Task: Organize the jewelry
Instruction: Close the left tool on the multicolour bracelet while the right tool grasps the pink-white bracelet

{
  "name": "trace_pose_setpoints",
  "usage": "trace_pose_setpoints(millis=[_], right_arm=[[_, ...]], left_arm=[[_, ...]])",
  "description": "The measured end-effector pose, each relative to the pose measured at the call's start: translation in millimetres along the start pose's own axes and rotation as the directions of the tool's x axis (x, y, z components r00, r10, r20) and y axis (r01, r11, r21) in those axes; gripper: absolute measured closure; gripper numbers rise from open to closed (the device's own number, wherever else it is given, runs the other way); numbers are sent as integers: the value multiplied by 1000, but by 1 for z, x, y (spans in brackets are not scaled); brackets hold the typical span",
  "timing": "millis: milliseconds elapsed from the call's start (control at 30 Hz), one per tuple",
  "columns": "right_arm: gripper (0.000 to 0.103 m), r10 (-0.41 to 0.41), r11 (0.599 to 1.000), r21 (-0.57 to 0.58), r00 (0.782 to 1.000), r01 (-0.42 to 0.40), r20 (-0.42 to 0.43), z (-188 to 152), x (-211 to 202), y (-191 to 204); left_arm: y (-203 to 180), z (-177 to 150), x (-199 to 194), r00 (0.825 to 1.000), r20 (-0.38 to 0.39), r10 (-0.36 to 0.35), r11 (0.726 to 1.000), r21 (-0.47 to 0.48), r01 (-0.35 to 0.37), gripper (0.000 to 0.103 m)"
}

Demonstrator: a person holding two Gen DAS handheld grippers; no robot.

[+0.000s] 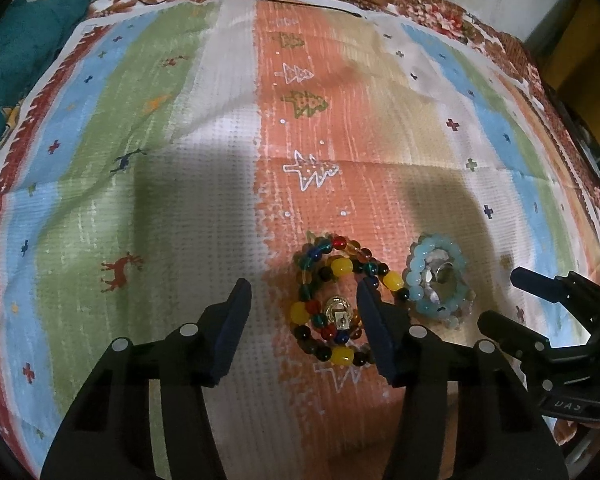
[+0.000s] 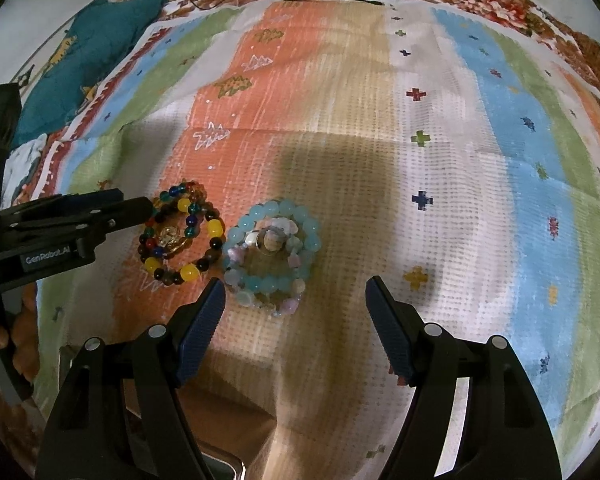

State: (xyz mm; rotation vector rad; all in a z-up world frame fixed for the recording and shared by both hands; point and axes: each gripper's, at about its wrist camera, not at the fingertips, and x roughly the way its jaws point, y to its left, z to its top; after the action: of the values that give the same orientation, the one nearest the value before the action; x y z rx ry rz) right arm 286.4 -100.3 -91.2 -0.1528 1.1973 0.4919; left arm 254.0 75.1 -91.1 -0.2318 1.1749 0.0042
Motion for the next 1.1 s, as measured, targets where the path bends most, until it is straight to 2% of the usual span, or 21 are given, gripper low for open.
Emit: trace_pose_setpoints(millis=[133,300,400,567,700,1033,1100], right_arm=[[31,0,1000,0,1000,0,-7,1,3,-1],[44,4,1000,2,1000,-4,-22,1,8,-2],[50,12,1000,4,999,-11,-36,1,13,-2],[57,18,1000,1,999,-18,-45,1,18,-2],[65,26,1000,-1,998,-27,-62,0,22,-1],[92,46,999,-3,996,-47,-79,-4,27,-1],[92,43,999,-12,996,-45,-79,-5,26,0]], left_arm=[[-1,2,6,1000,-8,-7,1000,10,7,54],[-1,4,12,1000,-20,-8,1000,11,8,62],[-1,4,17,999,-31,-9,1000,18,10,73],[0,4,20,999,-40,-12,1000,22,13,78],[1,2,24,999,-53,-8,1000,29,9,86],[-1,1,18,999,-33,0,999,38,1,94],[-2,2,16,1000,-28,0,999,38,1,94]])
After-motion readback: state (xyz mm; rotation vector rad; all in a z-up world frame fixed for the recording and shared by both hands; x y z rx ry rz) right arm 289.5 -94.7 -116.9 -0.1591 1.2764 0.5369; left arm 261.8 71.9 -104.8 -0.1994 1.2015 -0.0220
